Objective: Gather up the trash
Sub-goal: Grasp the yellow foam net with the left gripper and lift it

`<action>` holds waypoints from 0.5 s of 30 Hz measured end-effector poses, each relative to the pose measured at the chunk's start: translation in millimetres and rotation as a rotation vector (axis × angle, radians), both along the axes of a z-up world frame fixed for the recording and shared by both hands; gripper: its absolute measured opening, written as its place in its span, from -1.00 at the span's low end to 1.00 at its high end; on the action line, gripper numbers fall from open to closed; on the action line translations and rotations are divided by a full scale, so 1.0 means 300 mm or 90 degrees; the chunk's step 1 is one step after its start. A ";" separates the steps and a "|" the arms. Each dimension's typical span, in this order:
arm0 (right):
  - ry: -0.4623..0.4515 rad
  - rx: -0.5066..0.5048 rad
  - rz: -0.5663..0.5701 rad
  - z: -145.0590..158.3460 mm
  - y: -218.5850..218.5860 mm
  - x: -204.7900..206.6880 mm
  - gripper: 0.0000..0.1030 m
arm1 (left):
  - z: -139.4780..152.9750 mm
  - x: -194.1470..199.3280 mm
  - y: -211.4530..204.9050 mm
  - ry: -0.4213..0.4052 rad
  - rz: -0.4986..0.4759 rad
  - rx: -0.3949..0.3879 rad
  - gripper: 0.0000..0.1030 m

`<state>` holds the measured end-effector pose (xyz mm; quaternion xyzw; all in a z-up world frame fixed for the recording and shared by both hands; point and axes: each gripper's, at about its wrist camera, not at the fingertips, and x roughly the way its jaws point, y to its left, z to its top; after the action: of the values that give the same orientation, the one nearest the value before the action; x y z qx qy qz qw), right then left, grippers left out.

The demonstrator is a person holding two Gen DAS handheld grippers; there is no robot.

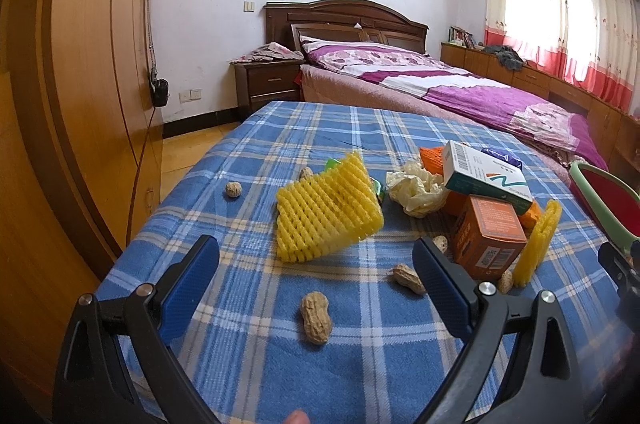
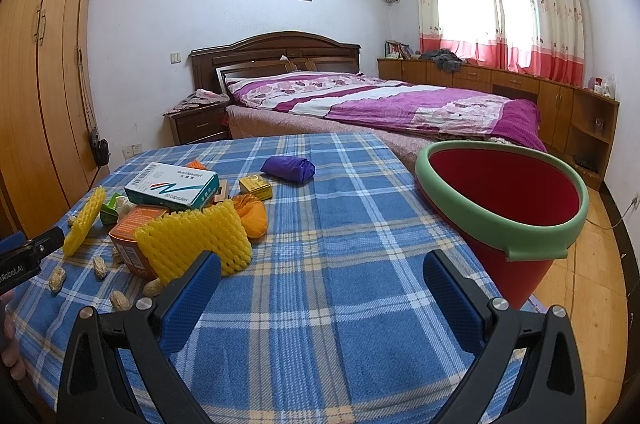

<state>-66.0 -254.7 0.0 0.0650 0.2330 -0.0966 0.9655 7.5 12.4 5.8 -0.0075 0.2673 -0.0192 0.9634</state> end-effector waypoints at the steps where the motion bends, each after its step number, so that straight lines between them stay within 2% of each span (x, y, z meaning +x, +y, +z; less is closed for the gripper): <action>1: 0.003 0.005 0.001 0.001 -0.006 0.001 1.00 | 0.010 0.006 -0.001 0.003 -0.003 0.002 0.88; 6: 0.020 0.041 0.009 0.013 -0.029 0.017 1.00 | 0.050 0.056 -0.009 0.023 -0.023 0.003 0.88; 15: 0.042 0.046 0.014 0.054 -0.020 0.031 1.00 | 0.011 0.211 -0.040 0.132 -0.055 0.009 0.81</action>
<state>-56.6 -260.8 16.2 0.0940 0.2687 -0.0798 0.9553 71.0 0.5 9.1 0.0088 0.3655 -0.0583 0.9289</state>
